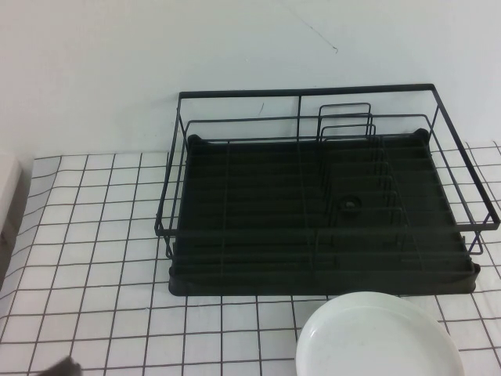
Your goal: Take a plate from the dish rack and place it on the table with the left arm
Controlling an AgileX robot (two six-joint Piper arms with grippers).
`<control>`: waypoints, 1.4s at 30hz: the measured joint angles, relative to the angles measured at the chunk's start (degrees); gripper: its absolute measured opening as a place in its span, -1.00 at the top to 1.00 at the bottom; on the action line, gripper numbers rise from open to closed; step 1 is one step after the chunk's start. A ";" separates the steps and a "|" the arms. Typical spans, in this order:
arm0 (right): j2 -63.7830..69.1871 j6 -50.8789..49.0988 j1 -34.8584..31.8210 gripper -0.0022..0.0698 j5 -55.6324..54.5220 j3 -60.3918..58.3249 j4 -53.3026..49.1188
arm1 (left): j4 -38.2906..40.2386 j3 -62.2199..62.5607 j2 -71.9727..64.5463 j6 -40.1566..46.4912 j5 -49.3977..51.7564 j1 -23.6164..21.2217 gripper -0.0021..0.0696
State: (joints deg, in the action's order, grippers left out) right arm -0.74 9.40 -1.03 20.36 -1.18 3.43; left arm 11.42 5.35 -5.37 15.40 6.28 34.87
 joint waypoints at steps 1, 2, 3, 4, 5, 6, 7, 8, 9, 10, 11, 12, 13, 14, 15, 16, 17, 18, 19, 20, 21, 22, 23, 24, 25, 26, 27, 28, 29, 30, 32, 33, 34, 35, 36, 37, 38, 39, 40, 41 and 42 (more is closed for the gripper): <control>0.00 0.00 0.00 0.94 0.00 0.00 0.00 | -0.02 -0.98 0.43 -0.79 -0.45 -3.02 0.95; 0.00 0.00 0.00 0.94 0.00 0.00 0.00 | -0.27 -1.83 0.93 -1.64 -0.55 -6.37 0.95; 0.00 0.00 0.00 0.94 0.00 0.00 0.00 | -0.72 -2.49 1.41 -2.46 -0.55 -9.21 0.95; 0.00 0.00 0.00 0.94 0.00 0.00 0.00 | -1.42 -3.13 1.79 -3.36 -0.55 -12.01 0.95; 0.00 0.00 0.00 0.94 0.00 0.00 0.00 | -2.11 -4.04 2.50 -4.55 -0.67 -16.11 0.95; 0.00 0.00 0.00 0.94 0.00 0.00 0.00 | -2.58 -4.65 3.02 -5.41 -0.67 -18.71 0.95; 0.00 0.00 0.00 0.94 0.00 0.00 0.00 | -2.87 -5.41 3.82 -6.24 -0.67 -21.62 0.95; 0.00 0.00 0.00 0.94 0.00 0.00 0.00 | -3.01 -6.06 4.72 -6.48 -0.67 -24.12 0.95; 0.00 0.00 0.00 0.94 0.00 0.00 0.00 | -3.13 -6.46 5.28 -6.94 -0.67 -26.21 0.95; 0.00 0.00 0.00 0.94 0.00 0.00 0.00 | -3.13 -6.60 5.64 -7.25 -0.67 -27.81 0.95; 0.00 0.00 0.00 0.94 0.00 0.00 0.00 | -3.13 -6.60 5.74 -7.31 -1.02 -28.95 0.95; 0.00 0.00 0.00 0.94 0.00 0.00 0.00 | -3.27 -6.60 5.87 -7.31 -1.36 -29.56 0.95; 0.00 0.00 0.00 0.94 0.00 0.00 0.00 | -3.72 -6.60 5.87 -7.36 -1.20 -29.99 0.95; 0.00 0.00 0.00 0.94 0.00 0.00 0.00 | -4.13 -6.60 5.87 -7.36 -0.54 -30.10 0.95; 0.00 0.00 0.00 0.94 0.00 0.00 0.00 | -4.68 -6.60 5.97 -7.36 0.07 -30.10 0.95; 0.00 0.00 0.00 0.94 0.00 0.00 0.00 | -5.03 -6.60 5.94 -7.36 1.10 -30.10 0.95; 0.00 0.00 0.00 0.94 0.00 0.00 0.00 | -5.21 -6.60 5.94 -7.13 2.16 -30.10 0.95; 0.00 0.00 0.00 0.94 0.00 0.00 0.00 | -5.23 -6.60 5.99 -6.95 3.35 -30.00 0.95; 0.00 0.00 0.00 0.94 0.00 0.00 0.00 | -5.37 -6.60 6.10 -6.69 4.79 -30.00 0.95; 0.00 0.00 0.00 0.94 0.00 0.00 0.00 | -5.61 -6.60 6.08 -6.62 6.39 -30.00 0.95; 0.00 0.00 0.00 0.94 0.00 0.00 0.00 | -5.59 -6.60 6.08 -6.47 7.83 -30.00 0.95; 0.00 0.00 0.00 0.94 0.00 0.00 0.00 | -5.75 -6.60 6.08 -6.48 9.64 -30.00 0.95; 0.00 0.00 0.00 0.94 0.00 0.00 0.00 | -5.73 -6.60 6.08 -6.35 10.75 -30.00 0.95; 0.00 0.00 0.00 0.94 0.00 0.00 0.00 | -5.73 -6.49 6.08 -6.35 11.22 -30.00 0.95; 0.00 0.00 0.00 0.94 0.00 0.00 0.00 | -5.77 -6.49 6.08 -6.24 11.33 -30.00 0.95; 0.00 0.00 0.00 0.94 0.00 0.00 0.00 | -5.77 -6.49 6.08 -6.24 11.33 -30.00 0.95; 0.00 0.00 0.00 0.94 0.00 0.00 0.00 | -5.77 -6.49 6.08 -6.24 11.43 -30.00 0.95; 0.00 0.00 0.00 0.94 0.00 0.00 0.00 | -5.86 -6.49 6.08 -6.12 11.43 -30.00 0.95; 0.00 0.00 0.00 0.94 0.00 0.00 0.00 | -5.86 -6.49 6.08 -6.12 11.43 -30.00 0.95; 0.00 0.00 0.00 0.94 0.00 0.00 0.00 | -5.86 -6.49 6.08 -6.12 11.43 -30.00 0.95; 0.00 0.00 0.00 0.94 0.00 0.00 0.00 | -5.86 -6.49 6.08 -6.12 11.44 -30.00 0.95; 0.00 0.00 0.00 0.94 0.00 0.00 0.00 | -5.86 -6.49 6.08 -6.12 11.55 -30.00 0.95; 0.00 0.00 0.00 0.94 0.00 0.00 0.00 | -5.86 -6.49 6.08 -6.12 11.55 -30.00 0.95; 0.00 0.00 0.00 0.94 0.00 0.00 0.00 | -5.86 -6.49 6.08 -6.12 11.55 -30.00 0.95; 0.00 0.00 0.00 0.94 0.00 0.00 0.00 | -5.86 -6.49 6.08 -6.12 11.55 -30.00 0.95; 0.00 0.00 0.00 0.94 0.00 0.00 0.00 | -5.86 -6.49 6.08 -6.12 11.55 -30.00 0.95; 0.00 0.00 0.00 0.94 0.00 0.00 0.00 | -5.86 -6.49 6.08 -6.12 11.55 -30.00 0.95; 0.00 0.00 0.00 0.94 0.00 0.00 0.00 | -5.86 -6.49 6.08 -6.12 11.55 -30.00 0.95; 0.00 0.00 0.00 0.94 0.00 0.00 0.00 | -5.86 -6.49 6.08 -6.12 11.55 -30.00 0.95; 0.00 0.00 0.00 0.94 0.00 0.00 0.00 | -5.86 -6.49 6.08 -6.04 11.55 -30.00 0.95; 0.00 0.00 0.00 0.94 0.00 0.00 0.00 | -5.86 -6.49 6.08 -6.04 11.55 -30.00 0.95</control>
State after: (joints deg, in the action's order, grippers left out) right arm -0.74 9.40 -1.03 20.36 -1.18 3.43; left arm 5.56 -1.14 0.71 9.37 17.83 4.88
